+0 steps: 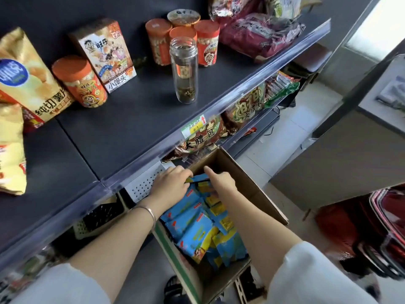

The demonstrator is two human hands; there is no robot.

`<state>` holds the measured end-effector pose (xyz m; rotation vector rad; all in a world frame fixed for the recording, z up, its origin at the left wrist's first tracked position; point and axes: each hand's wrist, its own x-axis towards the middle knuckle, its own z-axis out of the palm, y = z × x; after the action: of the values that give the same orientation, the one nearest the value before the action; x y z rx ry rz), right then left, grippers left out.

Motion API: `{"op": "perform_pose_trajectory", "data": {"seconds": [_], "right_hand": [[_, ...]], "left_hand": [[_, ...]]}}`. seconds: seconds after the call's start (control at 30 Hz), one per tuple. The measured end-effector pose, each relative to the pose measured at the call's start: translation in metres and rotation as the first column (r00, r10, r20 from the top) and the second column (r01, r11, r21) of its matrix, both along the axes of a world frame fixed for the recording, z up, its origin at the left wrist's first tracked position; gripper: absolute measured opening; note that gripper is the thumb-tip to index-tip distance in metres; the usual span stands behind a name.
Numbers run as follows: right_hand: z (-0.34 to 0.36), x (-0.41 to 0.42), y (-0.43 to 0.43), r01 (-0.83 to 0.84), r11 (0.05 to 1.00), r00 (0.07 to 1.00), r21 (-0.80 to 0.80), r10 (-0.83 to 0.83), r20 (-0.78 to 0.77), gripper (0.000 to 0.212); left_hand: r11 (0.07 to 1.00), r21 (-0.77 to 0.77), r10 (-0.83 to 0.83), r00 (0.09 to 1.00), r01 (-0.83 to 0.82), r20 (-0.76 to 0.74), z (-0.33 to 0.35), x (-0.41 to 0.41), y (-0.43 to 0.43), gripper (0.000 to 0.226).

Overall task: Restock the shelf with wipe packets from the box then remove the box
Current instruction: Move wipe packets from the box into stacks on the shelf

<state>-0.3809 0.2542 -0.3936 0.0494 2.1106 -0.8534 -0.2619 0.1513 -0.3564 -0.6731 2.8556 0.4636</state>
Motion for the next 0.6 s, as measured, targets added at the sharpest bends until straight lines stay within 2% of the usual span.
{"op": "perform_pose_trajectory", "data": {"seconds": [0.07, 0.17, 0.27, 0.37, 0.47, 0.6], "right_hand": [[-0.004, 0.001, -0.008, 0.161, 0.984, 0.98, -0.073, -0.151, 0.129, 0.048], [-0.008, 0.001, -0.016, 0.231, 0.969, 0.957, -0.086, -0.211, 0.199, 0.025], [-0.005, 0.0, -0.014, 0.271, 0.959, 0.928, -0.08, -0.238, 0.287, 0.017], [0.014, -0.005, -0.001, 0.139, 0.989, 0.948, -0.055, -0.117, 0.297, 0.009], [0.036, -0.015, 0.019, -0.087, 0.995, 0.964, -0.043, 0.094, 0.248, 0.016], [0.053, -0.025, 0.045, -0.341, 0.939, 0.915, -0.036, 0.34, 0.216, 0.034]], "left_hand": [[1.0, 0.011, 0.0, 1.0, 0.0, -0.022, 0.0, -0.001, -0.001, 0.029], [1.0, 0.031, 0.001, 0.999, 0.0, -0.04, -0.001, 0.001, -0.006, 0.028], [0.998, 0.048, -0.028, 0.999, 0.03, -0.036, -0.001, 0.0, -0.011, 0.028], [0.997, 0.063, -0.043, 0.998, 0.046, -0.041, 0.005, -0.008, -0.011, 0.03], [0.994, 0.078, -0.077, 0.996, 0.079, -0.034, 0.015, -0.022, -0.008, 0.036], [0.983, 0.09, -0.164, 0.985, 0.159, 0.045, 0.024, -0.037, 0.0, 0.05]]}}
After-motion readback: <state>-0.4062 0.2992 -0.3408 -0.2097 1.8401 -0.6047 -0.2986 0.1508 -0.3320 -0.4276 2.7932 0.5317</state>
